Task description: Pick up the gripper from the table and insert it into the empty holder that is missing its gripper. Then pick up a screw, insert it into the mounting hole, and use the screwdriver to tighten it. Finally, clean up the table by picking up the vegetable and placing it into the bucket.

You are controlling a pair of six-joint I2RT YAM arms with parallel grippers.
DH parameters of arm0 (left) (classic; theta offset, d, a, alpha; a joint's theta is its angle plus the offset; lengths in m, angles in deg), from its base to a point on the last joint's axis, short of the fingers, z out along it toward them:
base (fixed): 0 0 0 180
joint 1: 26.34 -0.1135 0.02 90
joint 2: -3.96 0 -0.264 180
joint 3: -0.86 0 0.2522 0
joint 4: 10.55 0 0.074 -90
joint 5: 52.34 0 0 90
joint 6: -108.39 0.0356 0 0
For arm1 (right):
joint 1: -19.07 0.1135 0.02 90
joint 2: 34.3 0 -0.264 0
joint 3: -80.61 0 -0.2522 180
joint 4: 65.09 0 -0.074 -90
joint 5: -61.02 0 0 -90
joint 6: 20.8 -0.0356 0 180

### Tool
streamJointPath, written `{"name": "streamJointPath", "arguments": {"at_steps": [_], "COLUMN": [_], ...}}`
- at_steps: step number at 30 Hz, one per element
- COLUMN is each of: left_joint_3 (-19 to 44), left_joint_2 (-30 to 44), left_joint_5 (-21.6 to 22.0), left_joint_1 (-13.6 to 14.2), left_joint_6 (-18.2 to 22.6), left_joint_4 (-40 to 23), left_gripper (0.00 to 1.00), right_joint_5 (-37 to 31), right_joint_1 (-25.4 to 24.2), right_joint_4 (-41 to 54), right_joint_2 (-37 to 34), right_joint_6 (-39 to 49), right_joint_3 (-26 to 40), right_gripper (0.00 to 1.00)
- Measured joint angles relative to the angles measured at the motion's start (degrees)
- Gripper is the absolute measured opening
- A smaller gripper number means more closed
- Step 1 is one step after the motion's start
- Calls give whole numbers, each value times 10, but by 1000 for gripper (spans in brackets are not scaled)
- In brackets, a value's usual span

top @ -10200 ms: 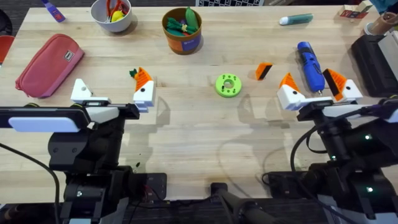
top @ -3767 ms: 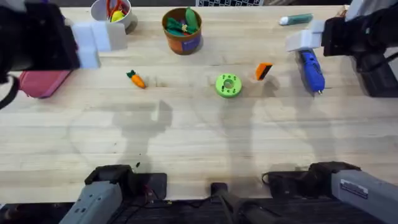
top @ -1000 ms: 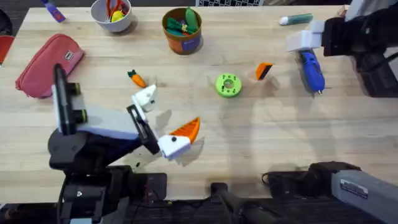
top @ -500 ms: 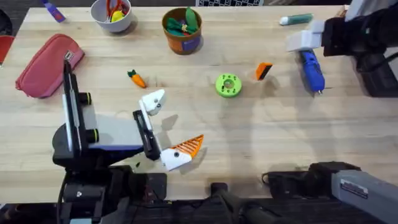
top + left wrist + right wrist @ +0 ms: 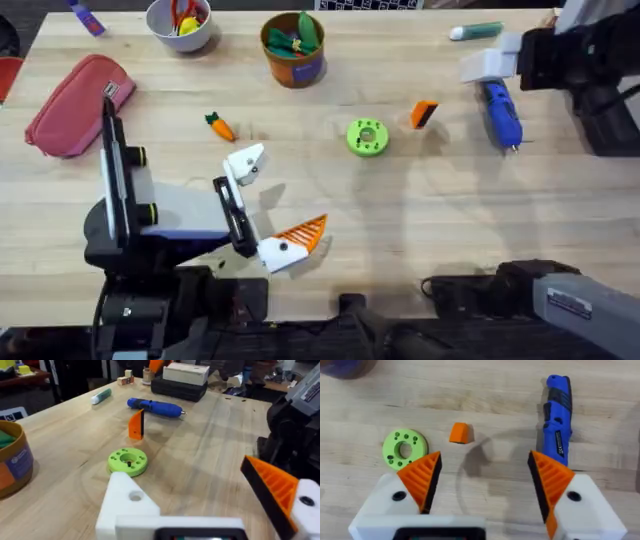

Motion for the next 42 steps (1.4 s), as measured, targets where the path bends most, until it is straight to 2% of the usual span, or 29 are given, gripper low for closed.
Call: {"name": "streamJointPath", "arguments": {"at_steps": [8, 42], "left_joint_3": [0, 0], "left_joint_2": [0, 0], "left_joint_5": [5, 5], "left_joint_1": [0, 0], "left_joint_6": [-15, -18], "left_joint_4": [1, 1], "left_gripper": [985, 985], "right_joint_5": [0, 0], "right_joint_1": [0, 0], "right_joint_4": [0, 0], "right_joint_2": [0, 0], "right_joint_6": [0, 0], "right_joint_3": [0, 0], "right_gripper": [993, 993]}}
